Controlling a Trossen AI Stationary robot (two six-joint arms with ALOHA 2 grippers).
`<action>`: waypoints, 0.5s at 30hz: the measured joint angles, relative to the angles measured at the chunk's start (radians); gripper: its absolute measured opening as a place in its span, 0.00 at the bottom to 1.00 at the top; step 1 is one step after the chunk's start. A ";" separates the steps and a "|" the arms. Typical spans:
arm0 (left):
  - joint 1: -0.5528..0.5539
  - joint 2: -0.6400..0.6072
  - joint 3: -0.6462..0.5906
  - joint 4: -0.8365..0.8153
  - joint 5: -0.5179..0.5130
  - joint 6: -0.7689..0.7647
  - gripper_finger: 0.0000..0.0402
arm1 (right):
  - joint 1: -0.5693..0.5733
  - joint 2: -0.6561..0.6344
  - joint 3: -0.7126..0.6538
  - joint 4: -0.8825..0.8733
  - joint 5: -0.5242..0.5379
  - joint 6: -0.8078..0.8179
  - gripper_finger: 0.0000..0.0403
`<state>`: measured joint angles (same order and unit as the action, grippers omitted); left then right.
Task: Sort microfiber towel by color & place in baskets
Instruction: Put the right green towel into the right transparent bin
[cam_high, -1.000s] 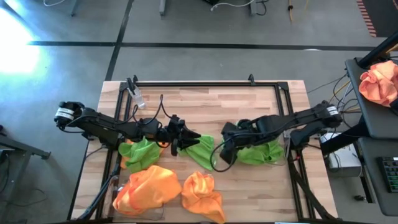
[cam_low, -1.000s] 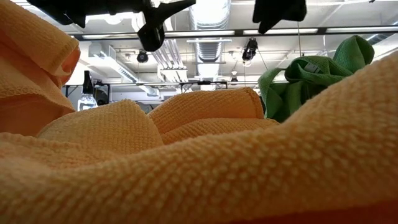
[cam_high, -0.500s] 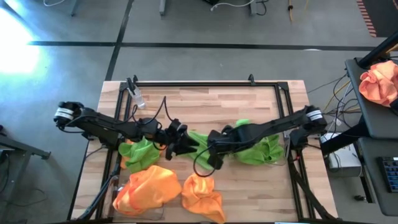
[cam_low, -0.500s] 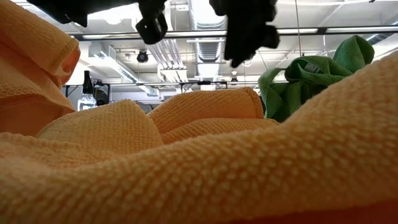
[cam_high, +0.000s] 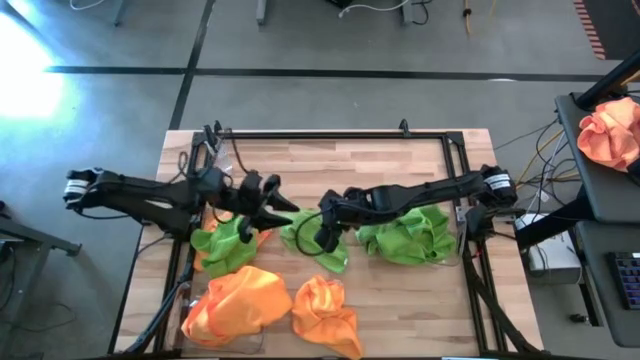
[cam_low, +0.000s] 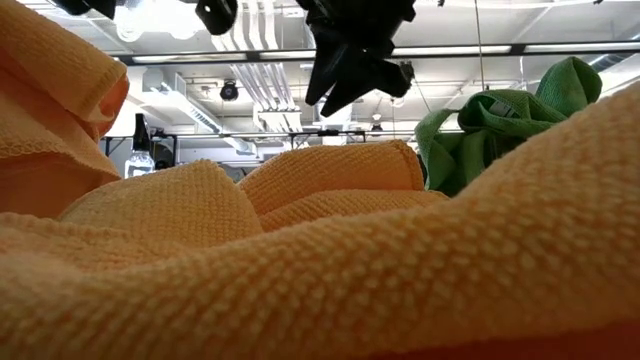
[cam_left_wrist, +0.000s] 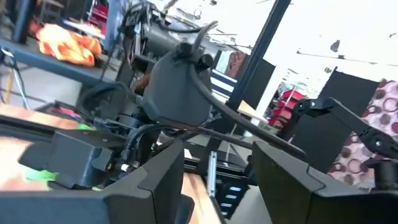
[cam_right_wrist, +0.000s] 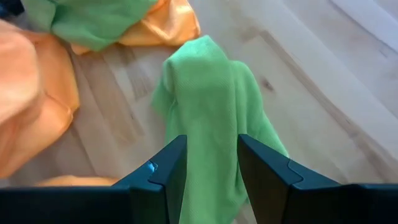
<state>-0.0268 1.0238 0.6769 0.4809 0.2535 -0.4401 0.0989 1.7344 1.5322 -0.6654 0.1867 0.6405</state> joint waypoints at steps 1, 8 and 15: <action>0.003 -0.023 0.000 -0.023 0.000 0.011 0.43 | -0.004 0.000 0.000 0.003 0.000 0.000 0.33; 0.005 -0.147 0.000 -0.196 -0.007 0.082 0.43 | -0.007 0.001 0.000 0.086 -0.001 -0.011 0.33; 0.006 -0.237 0.000 -0.412 -0.066 0.144 0.43 | -0.033 0.001 0.000 0.101 -0.001 -0.013 0.33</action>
<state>-0.0212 0.7865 0.6769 0.0693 0.1870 -0.2965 0.0655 1.7359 1.5322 -0.5642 0.1858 0.6277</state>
